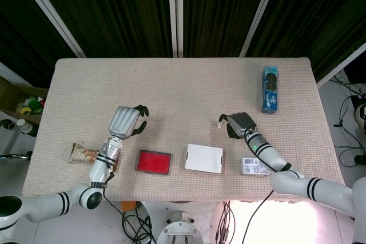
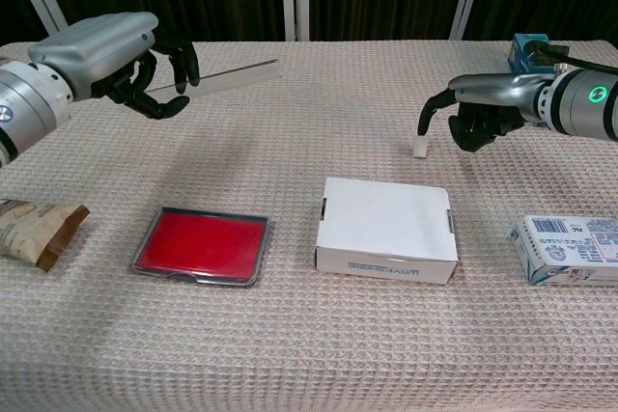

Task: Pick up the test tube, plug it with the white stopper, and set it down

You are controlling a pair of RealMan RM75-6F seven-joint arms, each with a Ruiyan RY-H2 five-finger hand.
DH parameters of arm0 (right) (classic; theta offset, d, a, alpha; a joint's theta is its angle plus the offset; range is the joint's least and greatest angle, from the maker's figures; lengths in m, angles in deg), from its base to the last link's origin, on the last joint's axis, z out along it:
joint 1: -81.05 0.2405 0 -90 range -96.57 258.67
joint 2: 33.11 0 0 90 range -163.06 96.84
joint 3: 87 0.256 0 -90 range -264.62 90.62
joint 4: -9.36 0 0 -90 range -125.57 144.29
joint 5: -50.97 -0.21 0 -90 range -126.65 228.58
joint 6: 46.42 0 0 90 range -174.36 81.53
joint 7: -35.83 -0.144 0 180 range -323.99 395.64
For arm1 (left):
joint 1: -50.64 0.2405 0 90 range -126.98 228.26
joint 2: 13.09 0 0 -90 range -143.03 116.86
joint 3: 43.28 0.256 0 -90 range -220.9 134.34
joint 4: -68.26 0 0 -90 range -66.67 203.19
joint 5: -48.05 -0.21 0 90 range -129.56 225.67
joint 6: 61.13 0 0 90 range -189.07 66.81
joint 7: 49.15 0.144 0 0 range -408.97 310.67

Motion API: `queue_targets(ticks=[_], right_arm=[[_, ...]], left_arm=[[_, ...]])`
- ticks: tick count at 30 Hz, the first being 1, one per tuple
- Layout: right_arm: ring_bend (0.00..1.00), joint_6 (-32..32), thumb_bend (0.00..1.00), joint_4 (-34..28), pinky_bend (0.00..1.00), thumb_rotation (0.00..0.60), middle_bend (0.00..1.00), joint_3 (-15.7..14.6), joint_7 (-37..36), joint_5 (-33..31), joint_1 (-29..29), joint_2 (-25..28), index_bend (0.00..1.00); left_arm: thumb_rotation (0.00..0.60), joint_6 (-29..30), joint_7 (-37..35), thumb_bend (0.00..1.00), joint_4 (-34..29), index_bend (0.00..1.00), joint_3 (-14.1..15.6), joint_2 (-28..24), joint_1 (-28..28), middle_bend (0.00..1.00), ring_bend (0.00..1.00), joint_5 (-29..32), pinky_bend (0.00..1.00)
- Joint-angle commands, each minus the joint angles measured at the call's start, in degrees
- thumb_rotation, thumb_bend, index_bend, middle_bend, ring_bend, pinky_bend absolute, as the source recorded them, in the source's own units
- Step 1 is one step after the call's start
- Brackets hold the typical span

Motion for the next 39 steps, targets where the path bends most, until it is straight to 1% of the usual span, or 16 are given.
queue_targets(ticks=[1,4,9,14,17,20,22,23,26,28,32,39], right_arm=[[1.00,-1.14,0.88,-2.02,1.00,0.600,0.94,-0.80,0.44,1.29,-0.05,0.78,0.30],[1.00,-1.93,0.88,-3.27,1.00,0.600,0.94,-1.40,1.20,1.71,0.11,0.90,0.30],[1.00,-3.02,0.88,-4.05,1.00,0.600,0.94,-2.54,3.92,-0.15,0.77,1.08,0.30],[1.00,-5.14,0.86,-6.51,1.00,0.600,0.94,-3.38,6.32,-1.70,0.84,2.34,0.30],[1.00,-7.48,0.83,-7.97,1.00,0.600,0.94,-2.94,6.11,-0.65,0.39,2.71,0.30],[1.00,-10.94,0.75,-9.41,1.00,0.600,0.94,-1.66,3.78,2.42,-0.85,3.09,0.30],[1.00,-12.90,0.64,-9.43,1.00,0.600,0.94,-1.14,3.15,4.23,-1.38,3.27,0.30],[1.00,-13.90,0.51,-8.88,1.00,0.600,0.94,-0.97,3.41,5.19,-1.47,3.20,0.30],[1.00,-14.83,0.27,-6.04,1.00,0.600,0.94,-1.12,6.46,5.48,-0.84,2.06,0.34],[1.00,-14.09,0.20,-4.66,1.00,0.600,0.94,-1.33,8.65,4.54,-0.04,1.20,0.38],[1.00,-11.84,0.18,-2.32,1.00,0.600,0.95,-1.91,11.86,2.63,1.56,-0.92,0.41],[1.00,-10.11,0.18,0.30,1.00,0.600,0.96,-3.30,14.40,1.76,2.54,-3.18,0.44]], left_arm=[[0.600,-0.04,0.10,0.64,-0.17,0.69,-0.05,0.12,-0.02,0.68,0.76,0.07,1.00],[0.600,0.02,0.32,0.64,-0.32,0.69,-0.03,0.24,-0.03,0.68,0.76,0.01,1.00],[0.600,0.24,0.44,0.64,-0.67,0.69,-0.03,0.07,0.19,0.68,0.76,0.01,1.00],[0.600,0.19,0.28,0.64,-0.73,0.69,-0.02,-0.05,0.31,0.68,0.76,0.02,1.00],[0.600,0.31,0.25,0.64,-0.67,0.69,-0.04,0.07,0.22,0.68,0.76,-0.30,1.00],[0.600,0.40,0.17,0.64,-0.75,0.69,-0.07,0.01,0.20,0.68,0.76,-0.54,1.00],[0.600,0.43,0.13,0.64,-0.82,0.69,-0.14,-0.08,0.21,0.68,0.76,-0.55,1.00],[0.600,0.33,0.07,0.64,-0.91,0.69,-0.17,-0.17,0.22,0.68,0.76,-0.47,1.00],[0.600,0.13,0.16,0.64,-1.03,0.69,-0.13,-0.28,0.26,0.68,0.76,-0.30,1.00],[0.600,0.06,0.28,0.64,-1.05,0.69,-0.12,-0.26,0.30,0.68,0.76,-0.13,1.00],[0.600,-0.28,0.33,0.64,-0.95,0.69,-0.17,-0.19,0.42,0.68,0.76,0.51,1.00],[0.600,-0.49,0.30,0.64,-0.86,0.69,-0.22,-0.32,0.61,0.68,0.76,1.01,1.00]])
